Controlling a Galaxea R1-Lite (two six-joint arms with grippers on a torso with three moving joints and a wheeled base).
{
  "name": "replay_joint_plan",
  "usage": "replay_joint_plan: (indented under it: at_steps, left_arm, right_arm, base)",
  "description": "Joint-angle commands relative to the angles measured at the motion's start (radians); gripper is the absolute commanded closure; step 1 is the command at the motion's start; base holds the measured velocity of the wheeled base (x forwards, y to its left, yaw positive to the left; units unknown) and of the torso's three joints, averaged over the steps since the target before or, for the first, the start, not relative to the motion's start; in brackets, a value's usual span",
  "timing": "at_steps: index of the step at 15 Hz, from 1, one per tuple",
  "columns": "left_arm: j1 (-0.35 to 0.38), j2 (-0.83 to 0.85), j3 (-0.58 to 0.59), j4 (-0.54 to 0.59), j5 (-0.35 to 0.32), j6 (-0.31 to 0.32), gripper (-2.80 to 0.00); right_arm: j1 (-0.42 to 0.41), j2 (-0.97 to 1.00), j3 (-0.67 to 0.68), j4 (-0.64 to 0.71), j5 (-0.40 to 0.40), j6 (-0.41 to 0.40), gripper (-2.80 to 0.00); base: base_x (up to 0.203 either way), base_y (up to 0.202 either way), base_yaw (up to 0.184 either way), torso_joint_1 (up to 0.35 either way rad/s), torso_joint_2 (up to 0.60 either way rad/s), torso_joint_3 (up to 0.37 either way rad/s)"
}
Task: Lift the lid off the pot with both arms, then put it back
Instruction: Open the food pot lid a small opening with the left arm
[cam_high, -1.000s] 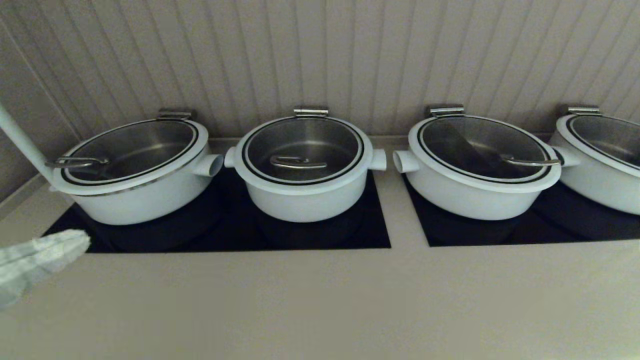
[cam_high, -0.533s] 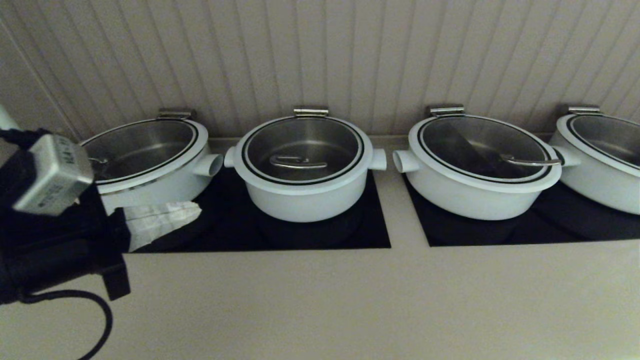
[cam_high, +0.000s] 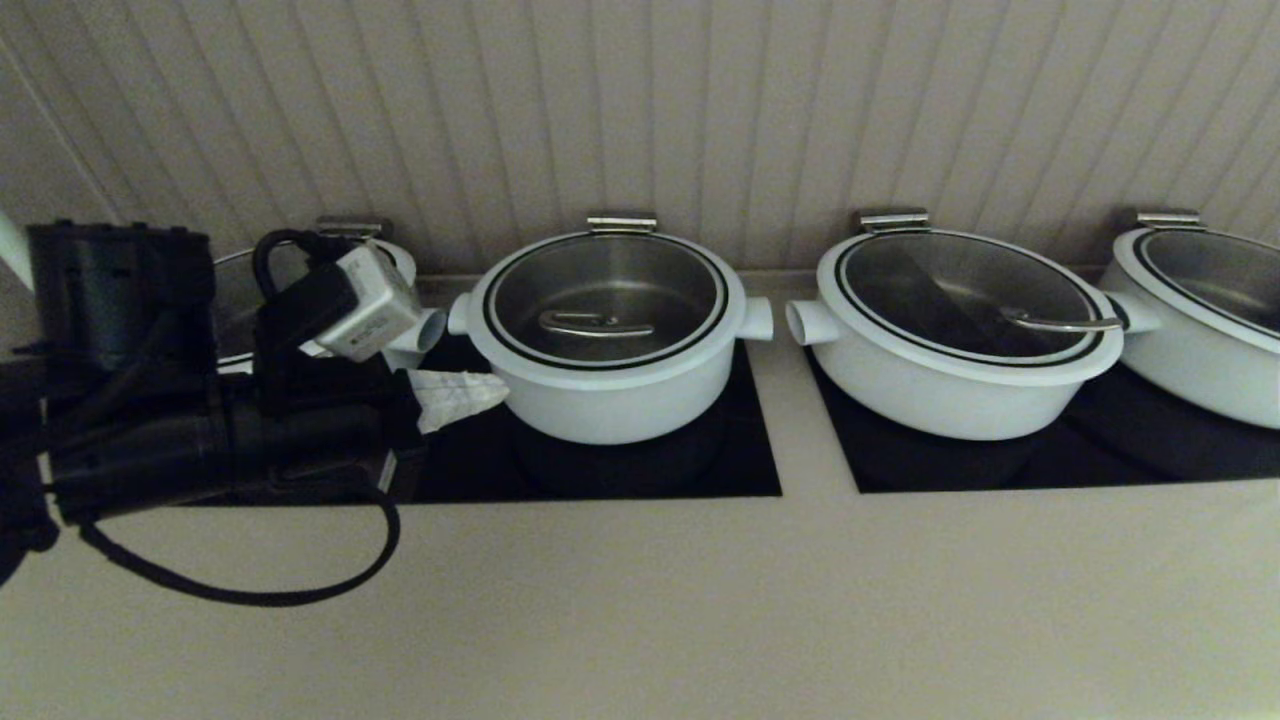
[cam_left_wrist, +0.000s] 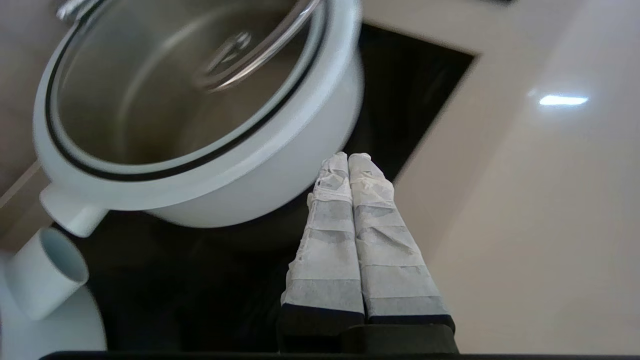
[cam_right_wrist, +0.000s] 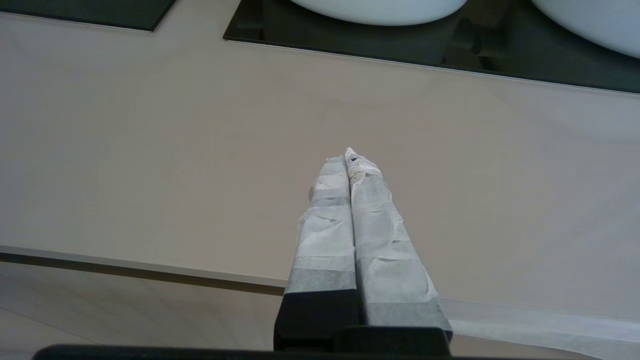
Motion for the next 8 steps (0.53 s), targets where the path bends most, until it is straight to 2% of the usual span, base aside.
replay_joint_plan:
  at_steps: [1, 3, 6, 8]
  left_arm:
    - [-0.011, 0.098, -0.039, -0.003, 0.045, 0.003, 0.0]
    - [-0.016, 0.139, -0.049, -0.024, 0.067, 0.003, 0.0]
    - [-0.017, 0.225, -0.054, -0.193, 0.137, -0.002, 0.0]
    - [-0.017, 0.254, -0.063, -0.23, 0.161, -0.007, 0.0]
  right_arm:
    - [0.0, 0.001, -0.001, 0.001, 0.001, 0.001, 0.0]
    - [0.0, 0.0, 0.0, -0.001, 0.001, 0.004, 0.0]
    - [0.0, 0.0, 0.0, -0.001, 0.001, 0.007, 0.0]
    - [0.0, 0.0, 0.0, -0.001, 0.001, 0.006, 0.0]
  base:
    - [0.0, 0.0, 0.0, 0.0, 0.0, 0.0]
    - [0.0, 0.0, 0.0, 0.0, 0.0, 0.0]
    - [0.0, 0.0, 0.0, 0.0, 0.0, 0.0]
    - [0.0, 0.0, 0.0, 0.0, 0.0, 0.0]
